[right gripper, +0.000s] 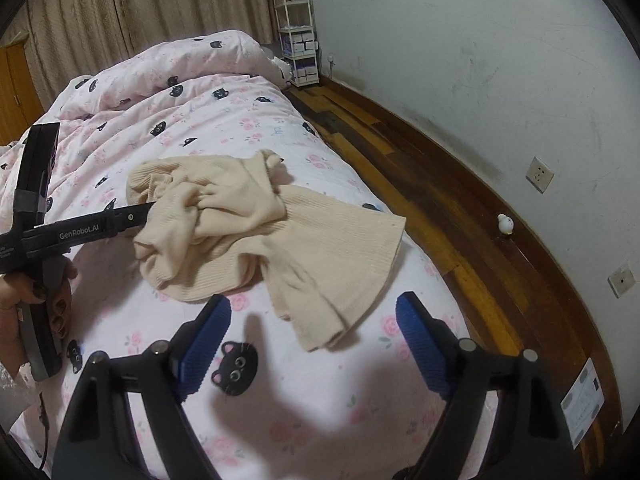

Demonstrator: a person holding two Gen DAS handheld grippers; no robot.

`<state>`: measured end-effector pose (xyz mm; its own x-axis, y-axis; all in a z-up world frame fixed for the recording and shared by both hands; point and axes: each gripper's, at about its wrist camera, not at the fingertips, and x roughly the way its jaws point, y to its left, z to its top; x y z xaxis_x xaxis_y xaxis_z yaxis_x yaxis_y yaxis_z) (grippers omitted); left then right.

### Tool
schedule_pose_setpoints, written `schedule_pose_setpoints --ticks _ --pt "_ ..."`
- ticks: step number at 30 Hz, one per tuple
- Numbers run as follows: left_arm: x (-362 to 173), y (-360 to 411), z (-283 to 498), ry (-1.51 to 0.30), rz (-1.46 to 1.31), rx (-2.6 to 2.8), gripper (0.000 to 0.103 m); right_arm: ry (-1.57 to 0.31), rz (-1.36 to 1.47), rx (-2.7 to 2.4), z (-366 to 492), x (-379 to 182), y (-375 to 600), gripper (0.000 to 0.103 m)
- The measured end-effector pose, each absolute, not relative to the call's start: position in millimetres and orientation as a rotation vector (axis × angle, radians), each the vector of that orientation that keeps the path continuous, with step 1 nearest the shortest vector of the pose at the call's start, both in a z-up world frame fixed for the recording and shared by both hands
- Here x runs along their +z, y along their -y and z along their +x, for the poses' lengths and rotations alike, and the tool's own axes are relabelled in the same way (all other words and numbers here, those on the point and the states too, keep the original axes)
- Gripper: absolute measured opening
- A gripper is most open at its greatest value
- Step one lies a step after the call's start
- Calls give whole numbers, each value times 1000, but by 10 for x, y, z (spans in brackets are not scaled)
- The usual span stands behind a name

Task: Fold clothes
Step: 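Grasp one edge of the beige sweater with the left gripper while the right gripper grasps another edge, then lift and stretch the beige sweater between both grippers, spreading it flat on the bed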

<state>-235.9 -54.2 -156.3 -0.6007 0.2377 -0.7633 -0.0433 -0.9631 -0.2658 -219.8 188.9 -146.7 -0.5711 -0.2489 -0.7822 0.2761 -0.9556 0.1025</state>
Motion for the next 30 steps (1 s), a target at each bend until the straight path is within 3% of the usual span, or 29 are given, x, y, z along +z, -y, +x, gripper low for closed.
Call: schedule_pose_setpoints --ticks 5,7,14,30 --pt "-1426 556 -2196 306 -1246 2715 15 -28 1309 -2530 -2261 -1527 -1909 25" --pt "-1325 657 -2061 323 -1207 2766 13 26 1292 -2505 -2236 -1496 -1953 14" --pt "-836 1273 -1370 458 -1069 2896 12 74 1181 -2384 -1957 -1247 -1879 13" --pt "-321 2831 865 591 -1117 3294 12 -145 1034 -2025 -846 -820 -471 13"
